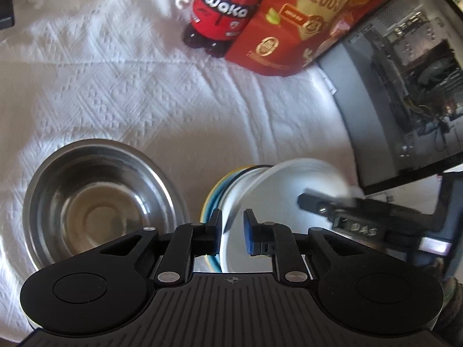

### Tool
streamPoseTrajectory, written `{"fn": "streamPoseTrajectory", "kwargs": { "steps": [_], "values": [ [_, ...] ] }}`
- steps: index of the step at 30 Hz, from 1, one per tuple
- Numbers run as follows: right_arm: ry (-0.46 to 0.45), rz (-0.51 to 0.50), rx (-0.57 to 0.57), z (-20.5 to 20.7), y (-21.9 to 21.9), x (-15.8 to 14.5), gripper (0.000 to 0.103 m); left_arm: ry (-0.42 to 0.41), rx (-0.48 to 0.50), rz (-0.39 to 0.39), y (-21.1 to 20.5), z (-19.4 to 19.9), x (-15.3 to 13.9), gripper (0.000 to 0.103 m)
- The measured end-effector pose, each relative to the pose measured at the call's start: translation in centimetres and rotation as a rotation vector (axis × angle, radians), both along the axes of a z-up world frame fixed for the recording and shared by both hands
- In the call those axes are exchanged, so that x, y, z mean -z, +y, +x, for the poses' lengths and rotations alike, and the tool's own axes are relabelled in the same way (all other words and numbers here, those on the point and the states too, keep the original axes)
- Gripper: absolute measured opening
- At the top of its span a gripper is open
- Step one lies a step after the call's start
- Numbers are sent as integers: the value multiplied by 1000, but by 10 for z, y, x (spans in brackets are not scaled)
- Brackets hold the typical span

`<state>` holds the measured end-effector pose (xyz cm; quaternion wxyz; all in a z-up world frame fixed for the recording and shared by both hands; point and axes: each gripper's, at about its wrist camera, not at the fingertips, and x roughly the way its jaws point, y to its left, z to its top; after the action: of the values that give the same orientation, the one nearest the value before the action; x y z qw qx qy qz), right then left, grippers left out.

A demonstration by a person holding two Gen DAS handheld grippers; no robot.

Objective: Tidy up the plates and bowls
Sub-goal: 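Carry the white bowl with the left tool and lower it into the blue bowl, then open the left tool and pull it away from the white bowl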

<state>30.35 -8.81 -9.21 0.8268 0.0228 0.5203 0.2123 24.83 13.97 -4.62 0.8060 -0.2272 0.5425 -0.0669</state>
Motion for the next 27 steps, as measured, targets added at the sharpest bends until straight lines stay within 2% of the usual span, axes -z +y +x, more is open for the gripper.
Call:
{"fn": "streamPoseTrajectory", "kwargs": {
  "steps": [5,18,23,25,27],
  "values": [
    [-4,1,9,-4,-2,1,49,-43,-1,-3,0,0,-8,17],
    [-67,68,-19,-23,5,-24,50,-12,-47,-18,7,4,5,17],
    [-82,69,-21,-24,8,-28,50,-1,-68,-61,15,2,6,17],
    [-98,43,-4,-24,7,-29,53,-9,-78,-73,18,0,3,17],
    [-129,16,23,-26,3,-31,63,-20,-89,-73,19,-3,0,17]
  ]
}}
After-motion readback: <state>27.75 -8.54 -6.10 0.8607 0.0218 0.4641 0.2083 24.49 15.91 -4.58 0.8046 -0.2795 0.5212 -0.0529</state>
